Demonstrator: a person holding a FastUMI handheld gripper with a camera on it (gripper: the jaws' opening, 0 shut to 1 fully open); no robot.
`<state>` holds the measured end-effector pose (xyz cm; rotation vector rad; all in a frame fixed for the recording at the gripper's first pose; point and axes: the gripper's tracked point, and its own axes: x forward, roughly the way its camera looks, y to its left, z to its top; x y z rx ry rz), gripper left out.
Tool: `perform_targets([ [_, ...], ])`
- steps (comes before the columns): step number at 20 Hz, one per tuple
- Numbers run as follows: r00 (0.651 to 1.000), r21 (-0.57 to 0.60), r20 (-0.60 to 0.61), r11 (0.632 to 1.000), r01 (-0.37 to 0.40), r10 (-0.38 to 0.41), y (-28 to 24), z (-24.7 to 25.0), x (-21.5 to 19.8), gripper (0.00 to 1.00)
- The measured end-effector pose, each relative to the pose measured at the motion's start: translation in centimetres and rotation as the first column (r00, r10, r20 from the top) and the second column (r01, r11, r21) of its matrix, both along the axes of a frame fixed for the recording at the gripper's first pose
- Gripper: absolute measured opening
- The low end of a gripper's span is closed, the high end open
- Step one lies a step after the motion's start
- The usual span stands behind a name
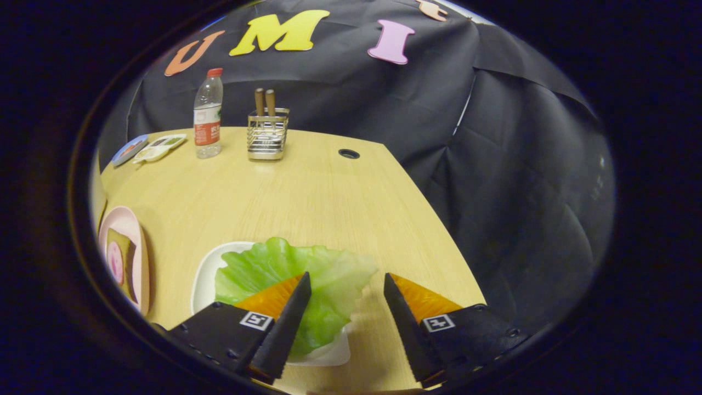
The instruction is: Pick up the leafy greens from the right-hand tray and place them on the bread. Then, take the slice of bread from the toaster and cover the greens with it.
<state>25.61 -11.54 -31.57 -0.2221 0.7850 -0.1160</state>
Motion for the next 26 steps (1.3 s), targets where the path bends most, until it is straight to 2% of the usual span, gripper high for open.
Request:
perform_targets([
  [3,1.000,-0.017,-0.006,1.000,-0.022,0.022,0.9,0.0,0.4,0.55],
  [4,1.000,-0.032,-0.006,0.999,-0.020,0.020,0.8,-0.2,0.3,0.42],
  [5,1.000,-0.037,-0.007,0.999,-0.022,0.022,1.0,-0.1,0.2,0.34],
  [6,1.000,-0.045,0.005,0.999,-0.022,0.022,0.9,0.0,0.2,0.19],
  [7,1.000,-0.030,0.008,0.999,-0.029,0.029,1.3,0.4,0.0,0.15],
  [8,0.999,-0.009,0.022,0.999,-0.043,0.044,2.2,0.9,-0.2,0.04],
  [14,0.986,-0.009,0.138,0.996,-0.091,0.092,4.2,5.9,-2.4,0.00],
  [16,0.983,-0.013,0.166,0.997,-0.077,0.078,4.6,7.7,-3.3,0.00],
  [19,0.969,0.048,0.235,0.995,-0.088,0.075,6.9,11.2,-4.8,0.00],
  [26,0.929,0.050,0.338,0.983,-0.179,0.152,12.5,16.8,-8.3,0.00],
])
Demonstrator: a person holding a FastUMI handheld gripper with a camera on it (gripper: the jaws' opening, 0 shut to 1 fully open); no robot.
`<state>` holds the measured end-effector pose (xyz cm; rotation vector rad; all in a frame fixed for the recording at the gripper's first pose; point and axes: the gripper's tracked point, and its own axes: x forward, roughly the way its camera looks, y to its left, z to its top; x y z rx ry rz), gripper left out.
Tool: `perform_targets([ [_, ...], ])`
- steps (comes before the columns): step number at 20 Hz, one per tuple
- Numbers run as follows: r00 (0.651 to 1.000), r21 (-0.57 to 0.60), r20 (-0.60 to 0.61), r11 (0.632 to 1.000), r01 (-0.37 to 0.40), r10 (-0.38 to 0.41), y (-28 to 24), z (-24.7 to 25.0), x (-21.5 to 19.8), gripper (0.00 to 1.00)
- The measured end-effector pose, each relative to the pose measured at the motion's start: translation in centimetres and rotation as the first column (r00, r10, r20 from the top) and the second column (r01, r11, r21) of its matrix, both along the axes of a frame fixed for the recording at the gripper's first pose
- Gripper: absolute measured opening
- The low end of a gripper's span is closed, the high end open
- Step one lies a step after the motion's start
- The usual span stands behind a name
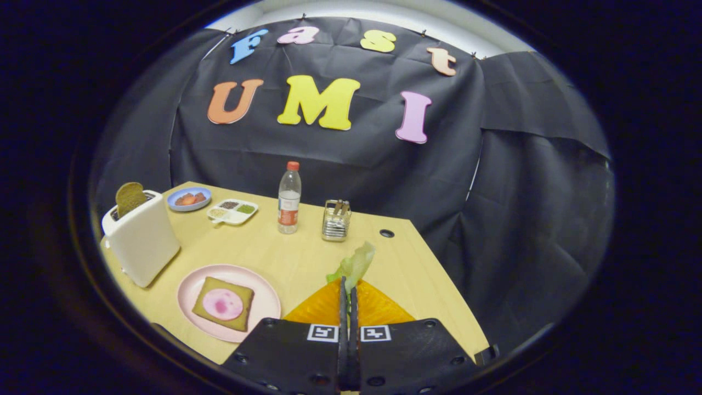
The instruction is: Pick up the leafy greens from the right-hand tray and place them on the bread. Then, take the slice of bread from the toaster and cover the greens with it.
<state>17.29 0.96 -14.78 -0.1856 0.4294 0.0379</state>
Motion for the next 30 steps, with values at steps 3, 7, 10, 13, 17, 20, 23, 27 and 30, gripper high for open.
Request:
perform_targets([
  [3,0.999,0.003,0.027,0.999,-0.047,0.047,3.2,1.1,-1.5,0.00],
  [7,0.991,0.002,0.041,0.992,-0.124,0.124,7.9,1.3,-3.3,0.00],
  [10,0.982,0.006,0.050,0.983,-0.182,0.181,11.7,0.8,-4.4,0.00],
  [13,0.966,0.063,0.033,0.964,-0.256,0.255,16.4,-0.3,-5.3,0.00],
  [17,0.943,0.180,0.015,0.927,-0.329,0.332,21.8,-1.5,-5.5,0.00],
  [20,0.932,0.242,-0.012,0.906,-0.348,0.362,24.4,-3.3,-4.9,0.00],
  [23,0.943,0.234,-0.048,0.922,-0.309,0.328,23.6,-5.9,-3.1,0.00],
  [27,0.966,0.208,-0.096,0.954,-0.217,0.241,20.8,-8.7,-0.7,0.00],
  [30,0.973,0.198,-0.117,0.965,-0.172,0.197,18.9,-9.8,0.2,0.00],
])
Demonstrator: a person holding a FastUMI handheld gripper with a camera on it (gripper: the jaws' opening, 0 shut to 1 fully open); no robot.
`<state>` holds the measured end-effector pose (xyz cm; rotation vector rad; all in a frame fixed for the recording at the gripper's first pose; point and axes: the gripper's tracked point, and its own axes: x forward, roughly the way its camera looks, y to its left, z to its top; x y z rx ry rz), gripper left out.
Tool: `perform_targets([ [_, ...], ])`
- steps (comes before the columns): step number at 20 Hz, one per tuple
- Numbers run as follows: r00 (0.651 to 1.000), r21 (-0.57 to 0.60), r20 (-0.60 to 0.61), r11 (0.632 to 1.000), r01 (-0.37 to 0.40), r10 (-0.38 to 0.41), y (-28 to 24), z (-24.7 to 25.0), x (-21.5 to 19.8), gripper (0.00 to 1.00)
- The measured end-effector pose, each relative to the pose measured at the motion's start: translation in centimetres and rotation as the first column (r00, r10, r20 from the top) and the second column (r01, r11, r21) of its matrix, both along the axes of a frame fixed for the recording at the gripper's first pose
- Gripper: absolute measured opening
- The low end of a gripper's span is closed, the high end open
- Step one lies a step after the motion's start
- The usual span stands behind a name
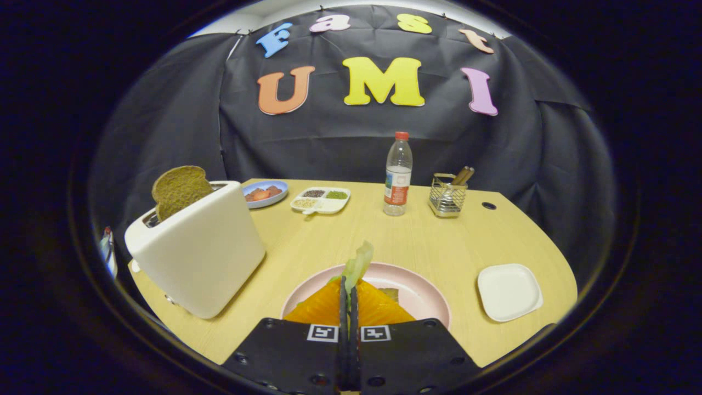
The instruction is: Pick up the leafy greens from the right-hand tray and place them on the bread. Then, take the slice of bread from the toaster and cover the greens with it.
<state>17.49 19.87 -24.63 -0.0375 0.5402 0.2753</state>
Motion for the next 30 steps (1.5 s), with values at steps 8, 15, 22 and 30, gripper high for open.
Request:
perform_targets([
  [8,0.995,-0.050,-0.033,0.995,0.091,-0.093,-3.3,-3.0,0.9,0.15],
  [15,0.988,-0.028,0.017,0.988,0.152,-0.152,-5.2,0.1,-0.8,0.98],
  [22,0.986,-0.007,0.116,0.992,0.123,-0.122,-4.2,6.2,-5.3,0.98],
  [30,0.976,0.021,0.210,0.998,0.054,-0.057,0.2,14.2,-8.4,0.98],
])
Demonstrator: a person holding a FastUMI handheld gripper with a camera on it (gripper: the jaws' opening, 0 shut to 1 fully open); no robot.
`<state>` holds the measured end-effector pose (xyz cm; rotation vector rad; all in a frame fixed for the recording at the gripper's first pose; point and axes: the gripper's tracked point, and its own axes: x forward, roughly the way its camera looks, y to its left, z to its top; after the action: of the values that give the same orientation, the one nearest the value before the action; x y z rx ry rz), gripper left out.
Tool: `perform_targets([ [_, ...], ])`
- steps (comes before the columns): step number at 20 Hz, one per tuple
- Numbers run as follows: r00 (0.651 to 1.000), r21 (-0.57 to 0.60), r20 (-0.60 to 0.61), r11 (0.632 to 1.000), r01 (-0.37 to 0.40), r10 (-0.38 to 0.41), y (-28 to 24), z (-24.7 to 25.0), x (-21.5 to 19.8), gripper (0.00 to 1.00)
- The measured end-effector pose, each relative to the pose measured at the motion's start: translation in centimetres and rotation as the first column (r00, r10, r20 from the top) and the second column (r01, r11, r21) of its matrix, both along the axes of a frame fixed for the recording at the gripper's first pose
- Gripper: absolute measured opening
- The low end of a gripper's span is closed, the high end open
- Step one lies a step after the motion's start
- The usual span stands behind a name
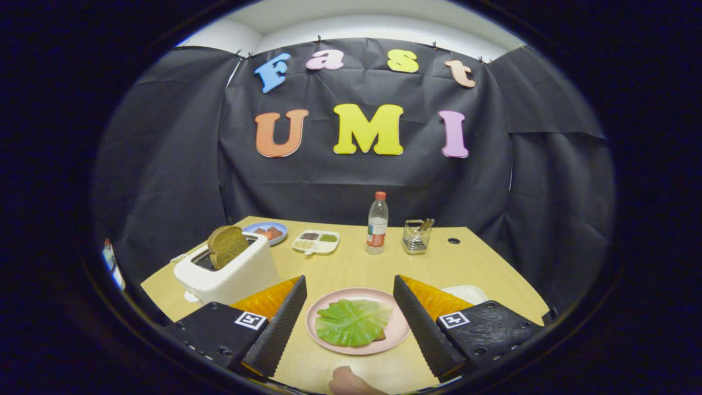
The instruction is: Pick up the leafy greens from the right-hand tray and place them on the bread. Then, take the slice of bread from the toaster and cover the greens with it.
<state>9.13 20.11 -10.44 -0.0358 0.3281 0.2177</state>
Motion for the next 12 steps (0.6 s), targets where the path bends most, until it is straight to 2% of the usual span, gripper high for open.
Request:
perform_targets([
  [7,0.992,0.038,0.022,0.992,-0.122,0.121,8.5,4.6,0.2,0.98],
  [12,0.983,0.050,0.011,0.982,-0.181,0.181,15.5,4.9,2.1,0.98],
])
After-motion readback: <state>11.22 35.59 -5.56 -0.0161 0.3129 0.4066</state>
